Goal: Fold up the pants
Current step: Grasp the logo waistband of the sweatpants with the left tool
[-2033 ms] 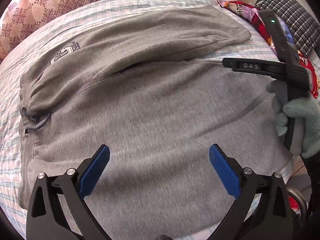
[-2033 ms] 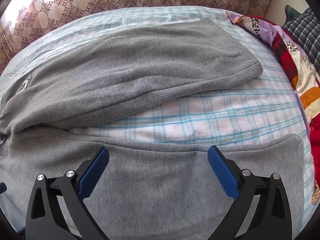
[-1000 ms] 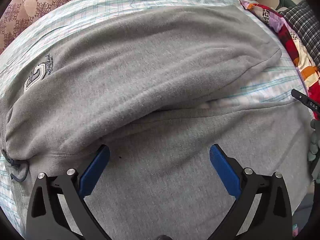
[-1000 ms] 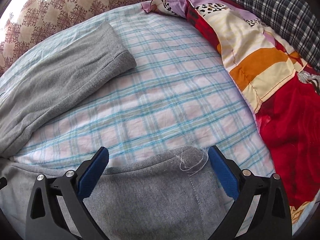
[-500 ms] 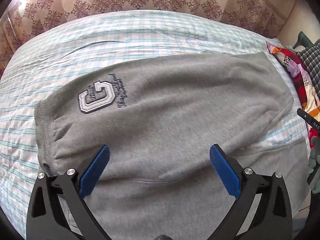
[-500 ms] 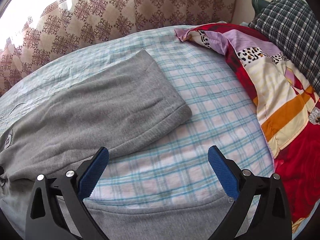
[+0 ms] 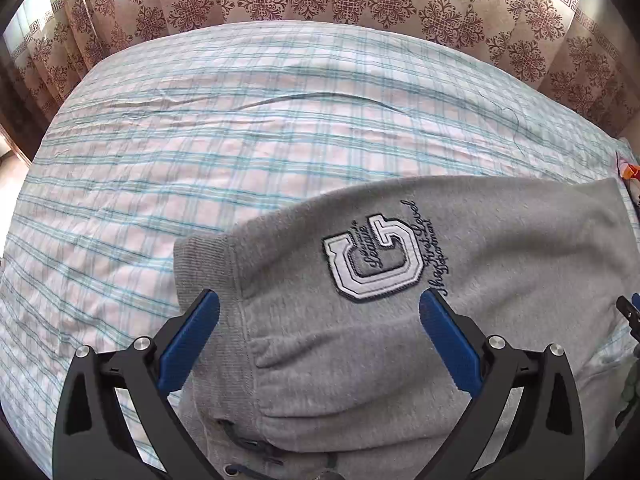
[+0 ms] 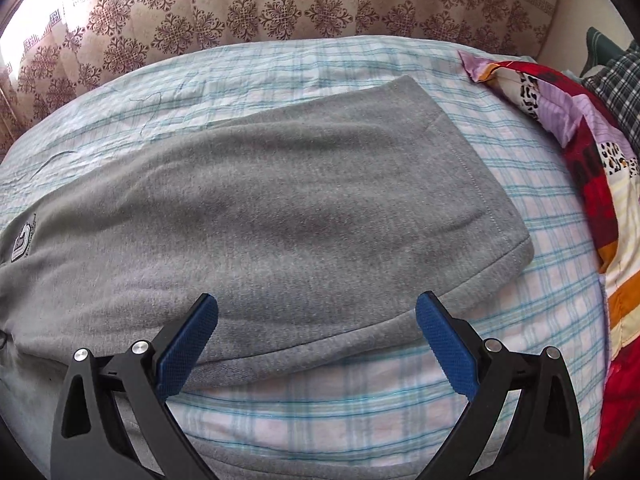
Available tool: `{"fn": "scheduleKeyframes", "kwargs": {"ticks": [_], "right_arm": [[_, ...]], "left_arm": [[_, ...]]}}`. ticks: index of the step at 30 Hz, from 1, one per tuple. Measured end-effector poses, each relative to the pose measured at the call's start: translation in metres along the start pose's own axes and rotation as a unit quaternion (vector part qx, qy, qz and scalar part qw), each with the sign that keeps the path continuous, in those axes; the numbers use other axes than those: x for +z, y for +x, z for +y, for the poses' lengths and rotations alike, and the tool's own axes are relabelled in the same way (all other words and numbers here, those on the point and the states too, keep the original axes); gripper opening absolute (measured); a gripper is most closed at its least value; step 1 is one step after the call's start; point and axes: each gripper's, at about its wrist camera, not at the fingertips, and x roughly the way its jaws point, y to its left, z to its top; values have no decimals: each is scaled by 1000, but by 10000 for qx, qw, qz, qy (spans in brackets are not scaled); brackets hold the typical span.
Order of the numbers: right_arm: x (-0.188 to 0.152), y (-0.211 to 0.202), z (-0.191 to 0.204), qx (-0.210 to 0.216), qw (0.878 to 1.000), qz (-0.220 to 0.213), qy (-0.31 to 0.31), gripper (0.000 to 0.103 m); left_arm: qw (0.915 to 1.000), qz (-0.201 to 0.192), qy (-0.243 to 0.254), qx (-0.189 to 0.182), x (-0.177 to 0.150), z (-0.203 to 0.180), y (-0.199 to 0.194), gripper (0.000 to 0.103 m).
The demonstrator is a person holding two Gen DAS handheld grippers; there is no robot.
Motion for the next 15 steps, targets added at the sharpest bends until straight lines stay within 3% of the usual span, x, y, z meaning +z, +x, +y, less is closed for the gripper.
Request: {"fn": "scheduleKeyframes", "kwargs": {"ticks": [7, 12, 15], "right_arm": [[-10, 25, 7, -48, 9998, 172, -36, 98], [-9, 28, 8, -83, 9998, 160, -19, 98], [-9, 29, 7, -52, 9999, 159, 1, 98]], "left_arm": [[9992, -96, 270, 281, 27, 16, 20, 101], [9985, 28, 478, 258, 40, 21, 42, 100], [9979, 233, 600, 6, 43, 22, 56, 85]]}}
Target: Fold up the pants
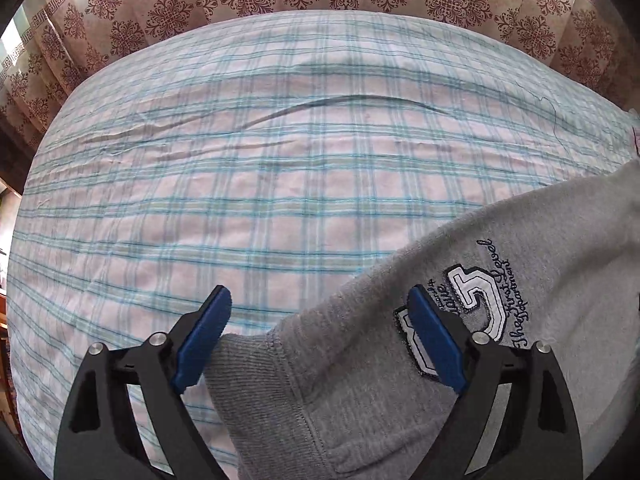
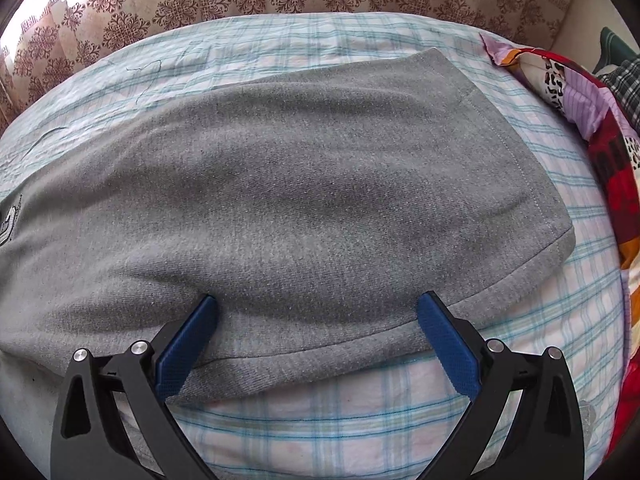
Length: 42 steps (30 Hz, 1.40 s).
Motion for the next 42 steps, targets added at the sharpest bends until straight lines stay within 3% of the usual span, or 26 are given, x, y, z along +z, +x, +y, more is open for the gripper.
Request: {"fn": "scheduleKeyframes", "kwargs": {"ticks": [3, 8, 13, 19, 27, 32, 42], "right_arm": [[1, 1, 1, -12, 10000, -3, 5, 98], [1, 2, 1, -14, 10000, -30, -3, 98], [5, 3, -1, 50, 10000, 77, 13, 98], [6, 4, -1, 57, 9999, 118, 31, 98], [5, 3, -2, 90, 9999, 98, 37, 98], [11, -2, -7, 201, 9995, 153, 182, 98], [82, -25, -47, 149, 9946, -311, 974, 98]], "left_arm": [[9996, 72, 101, -241, -1, -1, 7, 72], [9995, -83, 167, -243, -6, -6, -4, 32], [9983, -323, 126, -468, -17, -11, -31, 6], [9959, -585, 243, -649, -37, -19, -67, 5], [9943, -689, 232, -773, -47, -22, -83, 5], [9925, -685, 362, -945, -71, -32, -97, 5], [9899, -523, 433, -1245, -131, -46, -116, 5]]}}
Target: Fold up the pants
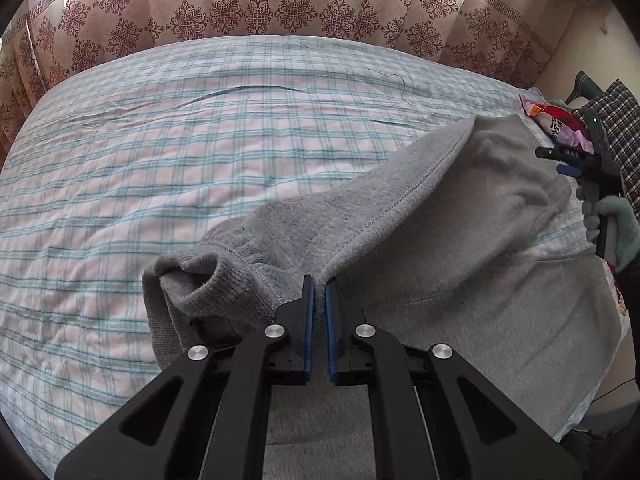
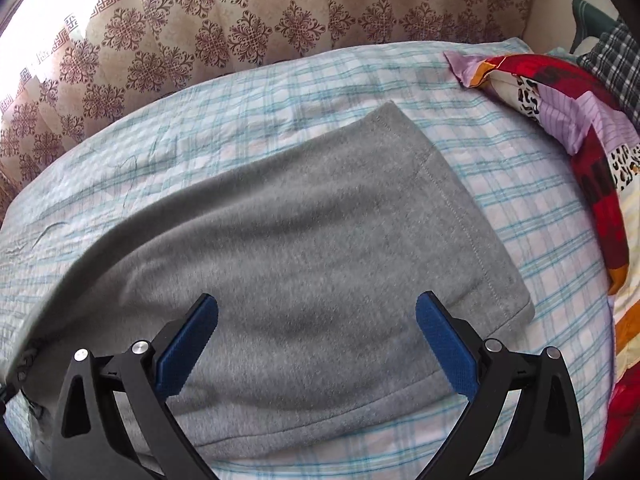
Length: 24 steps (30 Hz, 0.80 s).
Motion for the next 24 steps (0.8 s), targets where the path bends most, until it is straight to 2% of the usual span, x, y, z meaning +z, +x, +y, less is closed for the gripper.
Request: {"fn": "scheduleKeyframes", "kwargs": {"ticks": [9, 12, 17, 21, 24], "right_arm": [[84, 38, -31, 243, 9919, 68, 1243, 98], [105, 54, -31, 265, 9893, 150, 1429, 98], [131, 90, -35, 103, 9852, 321, 1683, 95], [133, 120, -41, -166, 9772, 614, 2024, 83], [133, 126, -33, -495, 9811, 580, 1779, 79]], "left_arm": [[9994, 241, -63, -231, -28, -7, -4, 5], [9990, 297, -70, -315, -34, -8, -5, 5], [9985, 363, -75, -400, -38, -8, -6, 5], [9982, 362, -125, -457, -37, -6, -6, 5], [9980, 365, -134, -495, -37, -5, -7, 5]]}}
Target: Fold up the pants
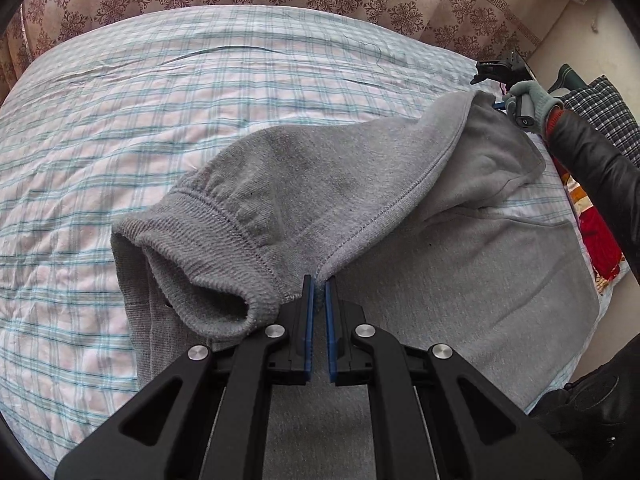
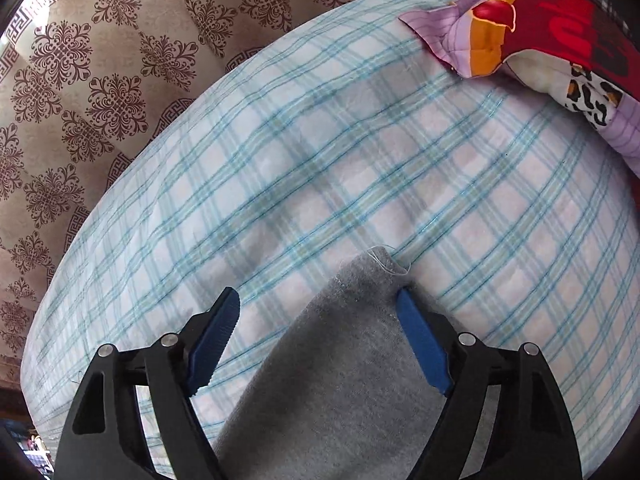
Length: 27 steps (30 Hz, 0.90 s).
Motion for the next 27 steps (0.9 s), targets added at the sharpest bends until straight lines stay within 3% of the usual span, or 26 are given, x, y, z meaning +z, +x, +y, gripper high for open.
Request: {"fn": "scheduleKeyframes", "kwargs": {"ticks": [2, 3, 5, 7, 12, 19, 24, 27], "right_arm": [[-1, 1, 5, -424, 9989, -33, -183, 66], [-2, 1, 7, -589, 9980, -47, -224, 54], [-2, -4, 5, -658, 9975, -77, -242, 41], [-3, -12, -3, -480, 9986, -79, -225, 24], [-6, -54, -30, -5, 9996, -257, -132, 8], [-26, -132, -79, 753, 9958, -485, 174, 8], [-55, -184, -100, 993, 9920, -780, 1, 7], [-67, -202, -109, 1127, 9901, -843, 7, 8]], "left_arm": [[10000, 4, 2, 3, 0, 1, 1, 5], [10000, 6, -12, 9, 0, 2, 1, 5], [10000, -4, -33, 21, 1, 3, 1, 5], [10000, -41, -33, 51, 1, 3, -1, 5], [9995, -227, -3, 202, 4, 4, -16, 5], [9934, -817, -351, 718, 16, 30, -60, 1], [9919, -831, -933, 231, 5, 44, -74, 3], [9890, -683, -1311, -16, -11, 44, -62, 38]]}}
